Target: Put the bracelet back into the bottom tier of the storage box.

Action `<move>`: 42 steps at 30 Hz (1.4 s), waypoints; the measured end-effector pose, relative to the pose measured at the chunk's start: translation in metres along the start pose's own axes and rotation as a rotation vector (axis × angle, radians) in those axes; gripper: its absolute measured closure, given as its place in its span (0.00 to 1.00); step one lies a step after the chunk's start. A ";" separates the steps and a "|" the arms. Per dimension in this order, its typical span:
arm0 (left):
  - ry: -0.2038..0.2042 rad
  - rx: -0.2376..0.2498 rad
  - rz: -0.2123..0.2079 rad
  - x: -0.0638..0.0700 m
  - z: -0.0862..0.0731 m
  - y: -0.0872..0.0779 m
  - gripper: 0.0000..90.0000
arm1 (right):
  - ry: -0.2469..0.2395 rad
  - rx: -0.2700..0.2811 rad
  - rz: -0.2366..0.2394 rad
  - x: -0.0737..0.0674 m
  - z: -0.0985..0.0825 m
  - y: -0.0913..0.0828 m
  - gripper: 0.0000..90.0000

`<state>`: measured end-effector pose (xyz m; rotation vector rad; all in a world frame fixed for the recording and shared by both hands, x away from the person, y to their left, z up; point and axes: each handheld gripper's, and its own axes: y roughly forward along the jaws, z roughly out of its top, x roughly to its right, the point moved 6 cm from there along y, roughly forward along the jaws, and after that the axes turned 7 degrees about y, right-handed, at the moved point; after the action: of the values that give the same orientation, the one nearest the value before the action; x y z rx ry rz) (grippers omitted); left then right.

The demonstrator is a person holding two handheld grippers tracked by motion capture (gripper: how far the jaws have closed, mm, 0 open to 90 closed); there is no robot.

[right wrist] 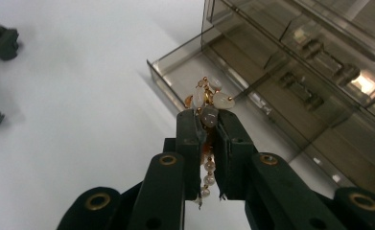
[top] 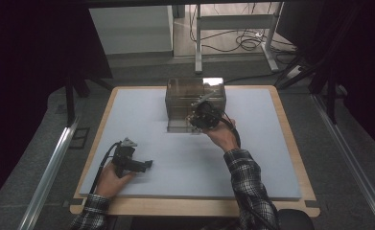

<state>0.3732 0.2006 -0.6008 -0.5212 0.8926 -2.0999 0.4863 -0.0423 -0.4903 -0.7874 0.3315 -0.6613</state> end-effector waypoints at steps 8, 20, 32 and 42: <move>0.000 0.000 0.000 0.000 0.000 0.000 0.00 | 0.012 0.046 -0.005 0.001 0.008 0.012 0.89; 0.000 0.000 0.000 0.000 0.000 0.000 0.00 | 0.002 0.092 -0.009 -0.001 0.018 0.034 0.89; 0.001 -0.002 0.000 0.000 0.000 0.000 0.00 | -0.006 0.108 -0.011 -0.007 0.024 0.059 0.89; 0.001 -0.003 0.001 0.000 0.000 0.000 0.00 | -0.015 0.077 -0.017 -0.006 0.019 0.077 0.89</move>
<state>0.3732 0.2008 -0.6008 -0.5209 0.8965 -2.0991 0.5234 0.0121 -0.5344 -0.7225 0.2838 -0.6801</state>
